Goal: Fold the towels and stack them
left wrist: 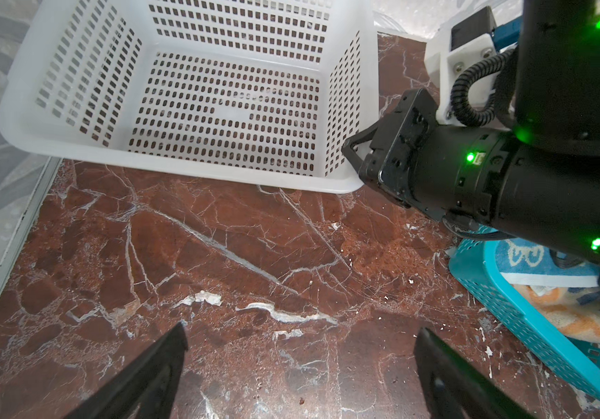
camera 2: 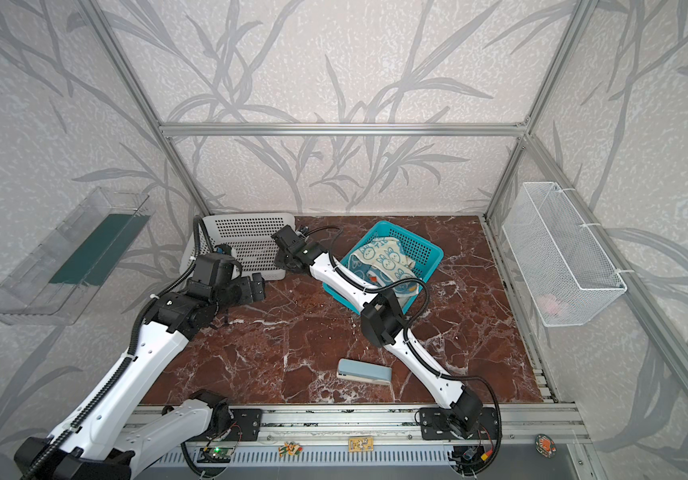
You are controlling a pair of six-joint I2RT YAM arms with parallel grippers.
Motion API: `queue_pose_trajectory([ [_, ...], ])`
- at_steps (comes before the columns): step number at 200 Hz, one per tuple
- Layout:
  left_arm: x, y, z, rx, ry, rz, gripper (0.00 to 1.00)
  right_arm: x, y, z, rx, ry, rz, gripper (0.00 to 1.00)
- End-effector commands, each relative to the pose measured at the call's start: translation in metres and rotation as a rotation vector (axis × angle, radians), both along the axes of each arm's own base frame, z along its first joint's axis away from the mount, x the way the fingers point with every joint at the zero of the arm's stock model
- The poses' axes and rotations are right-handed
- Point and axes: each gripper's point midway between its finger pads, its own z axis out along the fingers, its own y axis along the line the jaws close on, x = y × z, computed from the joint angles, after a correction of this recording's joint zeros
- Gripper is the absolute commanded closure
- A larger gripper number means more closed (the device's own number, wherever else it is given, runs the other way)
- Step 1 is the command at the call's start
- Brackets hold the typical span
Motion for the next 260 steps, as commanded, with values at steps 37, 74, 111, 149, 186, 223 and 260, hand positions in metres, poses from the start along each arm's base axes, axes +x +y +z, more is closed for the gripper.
queue_pose_trajectory([
  [37, -0.01, 0.026, -0.005, 0.021, 0.044, 0.133, 0.01, 0.017, -0.005, -0.01, -0.001, -0.026, -0.01, 0.54],
  [74, -0.011, 0.023, -0.009, -0.037, 0.081, 0.154, 0.01, 0.028, -0.014, 0.032, 0.011, -0.104, 0.053, 0.28],
  [111, -0.003, 0.023, -0.021, -0.2, 0.149, 0.25, 0.01, 0.033, -0.038, 0.102, 0.014, -0.206, 0.117, 0.02],
  [149, 0.021, 0.033, -0.042, -0.358, 0.224, 0.412, 0.01, 0.02, -0.092, 0.17, -0.088, -0.281, 0.19, 0.01],
  [186, 0.061, 0.032, -0.051, -0.58, 0.176, 0.55, 0.01, -0.009, -0.148, 0.214, -0.182, -0.33, 0.277, 0.01],
  [223, 0.092, 0.038, -0.053, -0.72, 0.061, 0.691, 0.11, -0.043, -0.202, 0.217, -0.245, -0.322, 0.298, 0.01],
  [260, 0.102, 0.04, -0.083, -0.824, 0.075, 0.849, 0.21, -0.074, -0.263, 0.205, -0.177, -0.327, 0.222, 0.01],
])
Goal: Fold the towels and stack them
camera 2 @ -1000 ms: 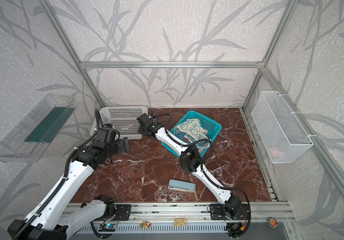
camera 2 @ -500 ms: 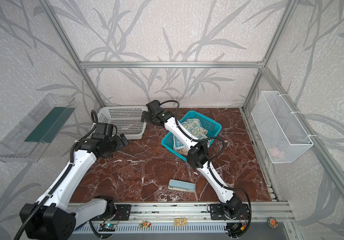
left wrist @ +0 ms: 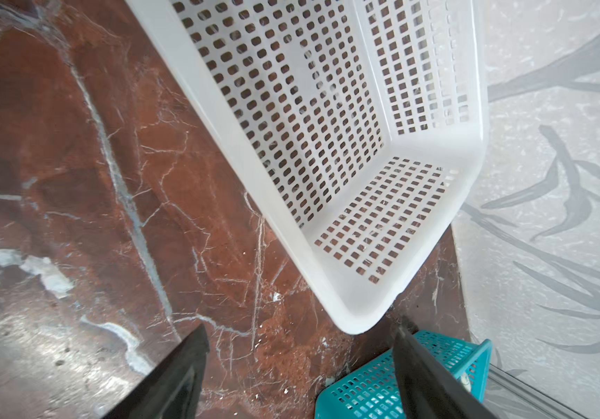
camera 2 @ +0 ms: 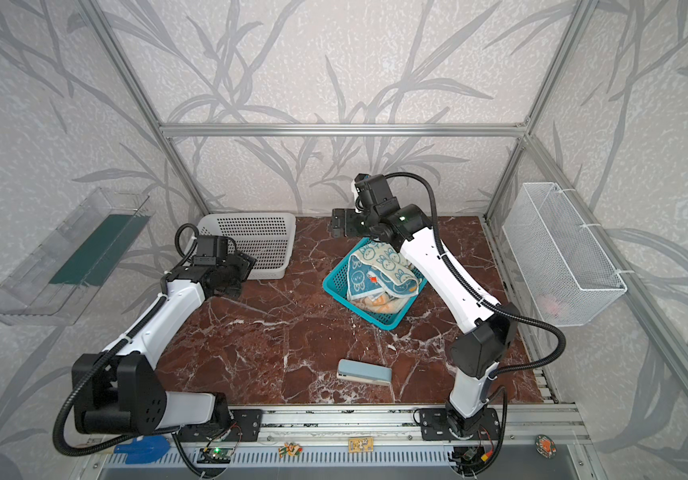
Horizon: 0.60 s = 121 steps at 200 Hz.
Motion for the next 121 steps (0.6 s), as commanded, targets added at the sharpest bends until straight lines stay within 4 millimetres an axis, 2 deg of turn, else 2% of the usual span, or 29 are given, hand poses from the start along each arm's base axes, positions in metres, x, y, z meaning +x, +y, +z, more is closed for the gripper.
queue_pose_trajectory([
  [1, 0.01, 0.004, -0.019, -0.101, -0.001, 0.161, 0.21, -0.013, -0.027, -0.004, 0.04, -0.022, -0.005, 0.01],
  [21, 0.015, 0.007, -0.028, -0.1, 0.013, 0.201, 0.21, -0.029, -0.052, -0.013, 0.009, -0.013, -0.028, 0.01],
  [41, 0.019, 0.014, -0.03, -0.086, 0.019, 0.248, 0.23, -0.043, -0.067, -0.019, 0.009, -0.001, -0.037, 0.01],
  [63, 0.029, 0.014, -0.038, -0.095, 0.015, 0.269, 0.43, -0.056, -0.077, -0.021, 0.0, -0.011, -0.034, 0.01],
  [101, 0.04, 0.011, -0.058, -0.125, 0.058, 0.288, 0.56, -0.069, -0.095, -0.022, -0.013, -0.015, -0.05, 0.01],
  [121, 0.046, 0.011, -0.06, -0.124, 0.052, 0.295, 0.67, -0.071, -0.102, -0.021, -0.013, -0.018, -0.058, 0.01],
])
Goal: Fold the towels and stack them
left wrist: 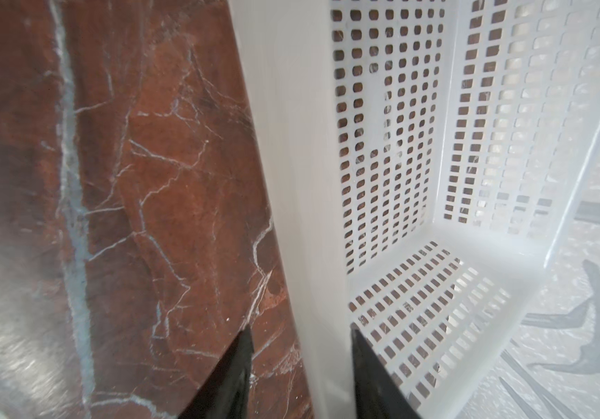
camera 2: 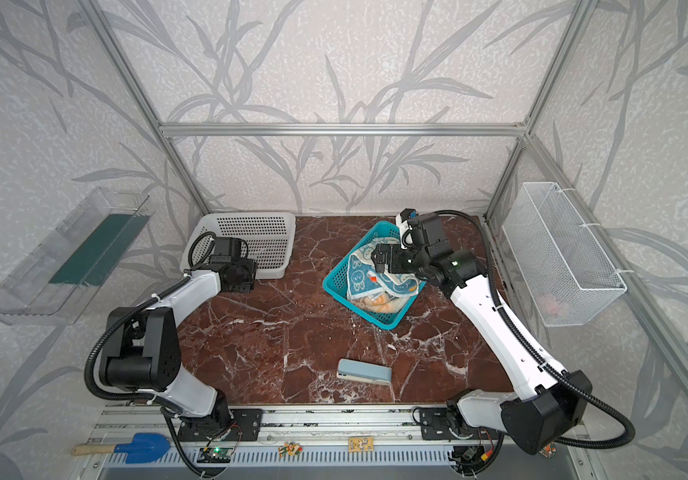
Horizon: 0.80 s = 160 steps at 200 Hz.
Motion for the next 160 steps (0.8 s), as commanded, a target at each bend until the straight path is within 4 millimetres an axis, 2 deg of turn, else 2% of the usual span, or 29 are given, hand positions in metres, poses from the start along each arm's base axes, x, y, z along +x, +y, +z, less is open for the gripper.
queue_pose_trajectory([
  [1, 0.011, 0.002, 0.005, -0.004, -0.021, 0.041, 0.68, -0.006, -0.008, 0.002, -0.004, -0.015, 0.009, 0.01],
  [10, 0.013, 0.003, 0.005, 0.008, -0.016, 0.042, 0.69, -0.006, -0.009, 0.002, -0.002, -0.012, 0.007, 0.01],
  [24, 0.02, 0.006, 0.01, 0.025, -0.023, 0.035, 0.78, -0.007, -0.009, 0.001, -0.003, -0.007, 0.011, 0.01],
  [44, 0.031, 0.008, 0.015, 0.042, -0.023, 0.022, 0.86, -0.008, -0.009, 0.001, 0.003, -0.003, 0.012, 0.01],
  [61, 0.042, 0.011, 0.019, 0.058, -0.032, 0.017, 0.89, -0.009, -0.008, 0.0, 0.01, 0.002, 0.014, 0.01],
  [80, 0.053, 0.018, 0.02, 0.074, -0.023, 0.012, 0.96, -0.011, -0.007, -0.003, 0.02, 0.013, 0.016, 0.01],
  [136, 0.069, 0.04, 0.012, 0.031, -0.055, 0.148, 0.99, -0.016, -0.012, -0.01, -0.006, 0.039, 0.005, 0.01],
  [160, 0.084, 0.043, 0.013, 0.018, -0.073, 0.163, 0.99, -0.019, -0.02, -0.017, -0.04, 0.069, -0.026, 0.01],
])
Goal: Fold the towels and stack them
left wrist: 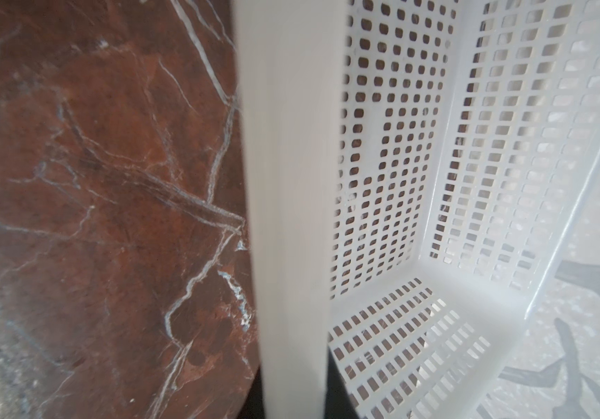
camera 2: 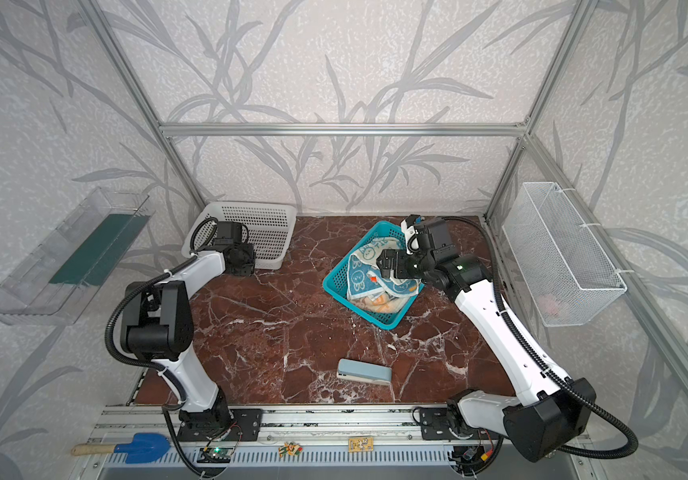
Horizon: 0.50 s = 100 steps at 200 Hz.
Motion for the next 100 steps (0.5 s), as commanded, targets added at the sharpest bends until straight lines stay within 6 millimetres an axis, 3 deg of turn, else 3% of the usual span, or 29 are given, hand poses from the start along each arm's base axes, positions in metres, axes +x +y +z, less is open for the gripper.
queue_pose_trajectory([
  [1, 0.026, 0.016, 0.012, 0.021, -0.063, 0.074, 0.99, -0.009, -0.011, -0.002, -0.034, 0.024, -0.029, 0.01],
  [48, 0.044, 0.017, 0.012, 0.0, -0.077, 0.066, 0.9, -0.006, -0.016, -0.027, -0.067, 0.118, -0.086, 0.01],
  [76, 0.042, 0.014, 0.015, 0.001, -0.076, 0.038, 0.59, 0.012, -0.016, -0.038, -0.072, 0.157, -0.155, 0.01],
  [100, 0.038, 0.01, 0.018, -0.01, -0.077, 0.016, 0.37, 0.03, -0.001, -0.046, -0.067, 0.179, -0.192, 0.01],
])
